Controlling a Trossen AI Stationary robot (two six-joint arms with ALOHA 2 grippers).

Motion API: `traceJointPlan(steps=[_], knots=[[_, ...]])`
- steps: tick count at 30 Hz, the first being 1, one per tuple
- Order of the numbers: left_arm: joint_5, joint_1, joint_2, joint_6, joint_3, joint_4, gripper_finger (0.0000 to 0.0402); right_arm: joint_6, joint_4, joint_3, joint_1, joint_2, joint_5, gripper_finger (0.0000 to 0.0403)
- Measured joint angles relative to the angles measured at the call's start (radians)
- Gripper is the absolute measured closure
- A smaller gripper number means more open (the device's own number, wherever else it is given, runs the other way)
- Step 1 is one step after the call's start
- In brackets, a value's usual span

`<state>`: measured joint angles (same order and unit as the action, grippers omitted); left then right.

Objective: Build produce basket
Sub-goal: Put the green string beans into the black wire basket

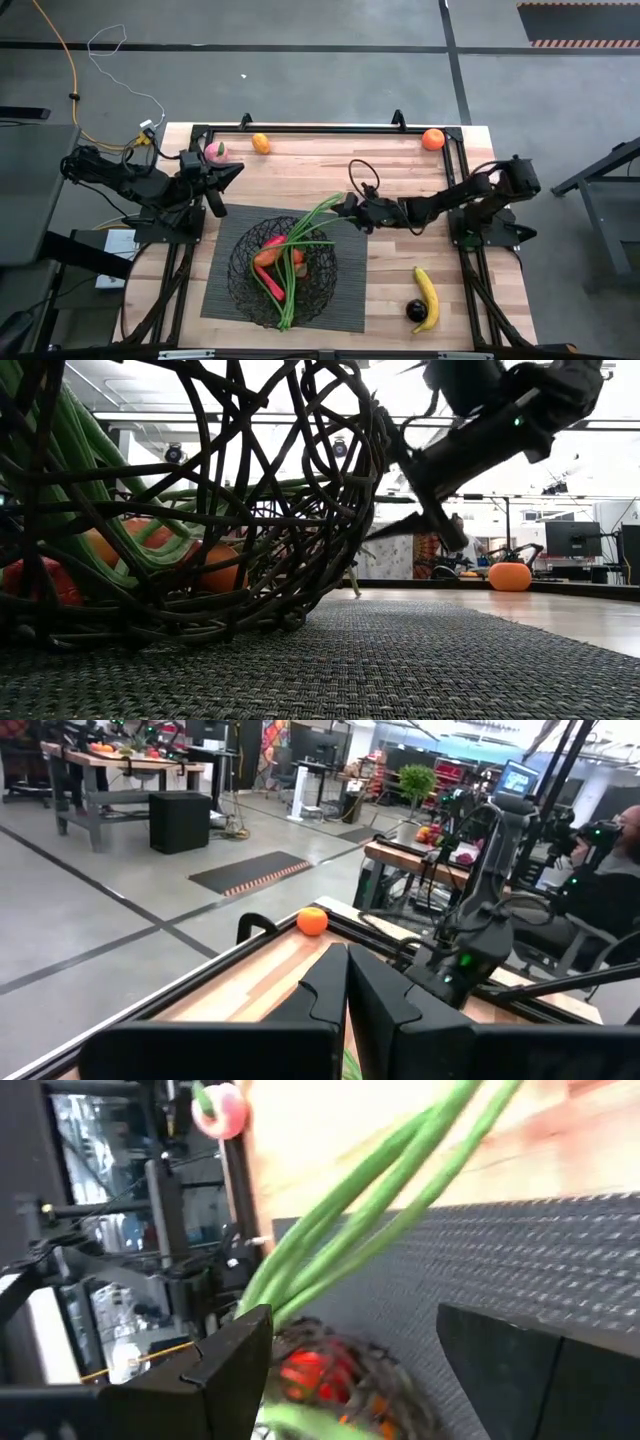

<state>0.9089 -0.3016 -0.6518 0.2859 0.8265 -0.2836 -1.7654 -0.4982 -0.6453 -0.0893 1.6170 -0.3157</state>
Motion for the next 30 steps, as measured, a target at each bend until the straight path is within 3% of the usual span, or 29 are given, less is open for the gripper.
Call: traceJointPlan(steps=[10, 25, 30], knots=[[0.000, 0.000, 0.000, -0.009, 0.000, -0.003, 0.0401, -0.099, -0.205, -0.017, 0.054, 0.154, -0.028, 0.0139], [-0.012, 0.000, 0.000, -0.008, 0.000, -0.003, 0.0401, 0.012, -0.195, -0.180, 0.091, 0.295, -0.039, 0.0141], [-0.017, 0.000, 0.000, -0.008, 0.000, -0.003, 0.0402, 0.019, -0.193, -0.178, 0.096, 0.294, -0.050, 0.0167]])
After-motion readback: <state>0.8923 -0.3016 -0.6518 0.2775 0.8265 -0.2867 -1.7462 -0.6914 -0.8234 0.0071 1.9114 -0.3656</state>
